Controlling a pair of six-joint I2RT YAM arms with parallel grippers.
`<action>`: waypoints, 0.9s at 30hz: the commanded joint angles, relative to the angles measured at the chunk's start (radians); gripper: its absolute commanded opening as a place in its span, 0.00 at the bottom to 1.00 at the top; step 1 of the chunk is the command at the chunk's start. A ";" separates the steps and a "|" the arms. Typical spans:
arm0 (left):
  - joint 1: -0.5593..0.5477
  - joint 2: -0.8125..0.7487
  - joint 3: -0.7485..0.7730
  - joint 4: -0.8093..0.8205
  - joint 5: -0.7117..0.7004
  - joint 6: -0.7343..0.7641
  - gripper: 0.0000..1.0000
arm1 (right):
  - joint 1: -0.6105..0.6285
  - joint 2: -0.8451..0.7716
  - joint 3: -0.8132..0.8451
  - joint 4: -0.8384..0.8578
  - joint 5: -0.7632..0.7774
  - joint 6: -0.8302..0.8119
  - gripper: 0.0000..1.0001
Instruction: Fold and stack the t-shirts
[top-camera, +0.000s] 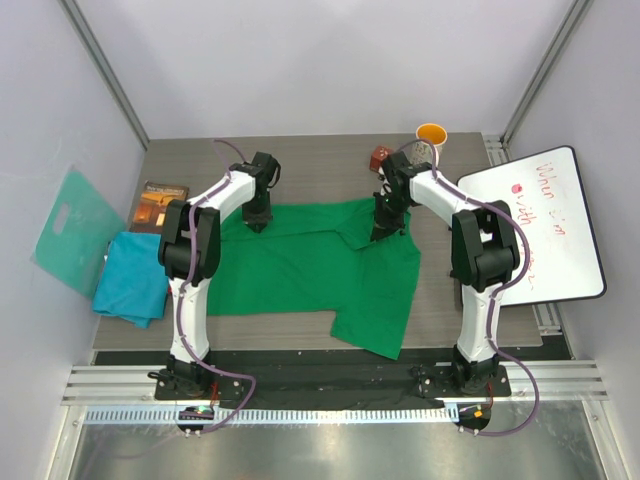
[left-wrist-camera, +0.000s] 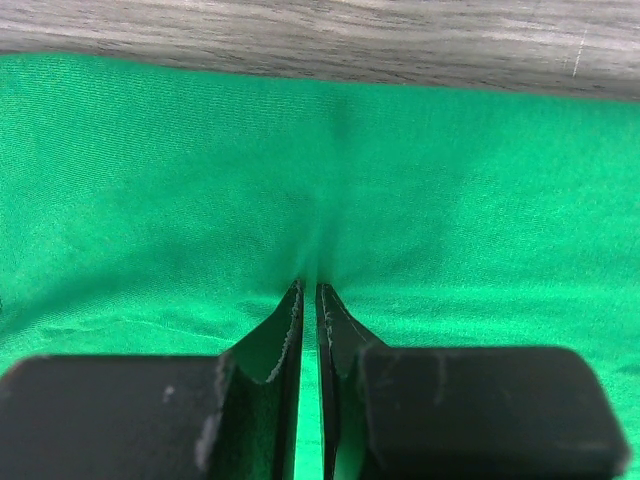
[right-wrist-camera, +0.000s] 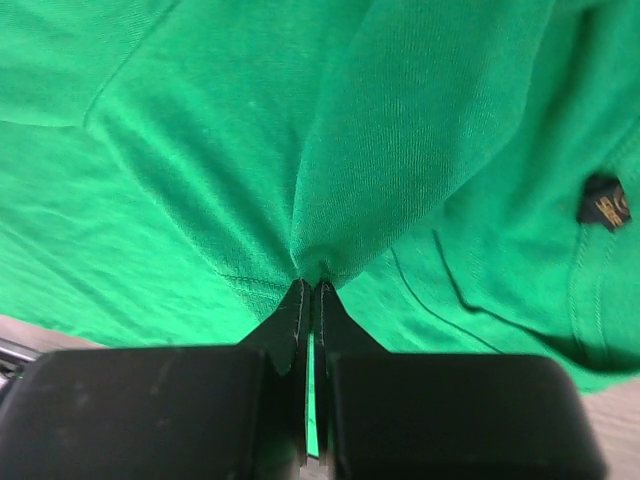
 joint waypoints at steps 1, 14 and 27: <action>0.002 0.035 -0.031 -0.038 0.028 0.010 0.09 | -0.001 -0.068 -0.019 -0.078 0.033 -0.029 0.01; 0.002 0.044 -0.025 -0.040 0.029 0.014 0.09 | 0.008 -0.042 0.001 -0.135 0.051 -0.009 0.24; 0.002 0.035 -0.019 -0.049 0.031 0.020 0.09 | -0.032 -0.098 0.097 -0.075 0.217 -0.007 0.33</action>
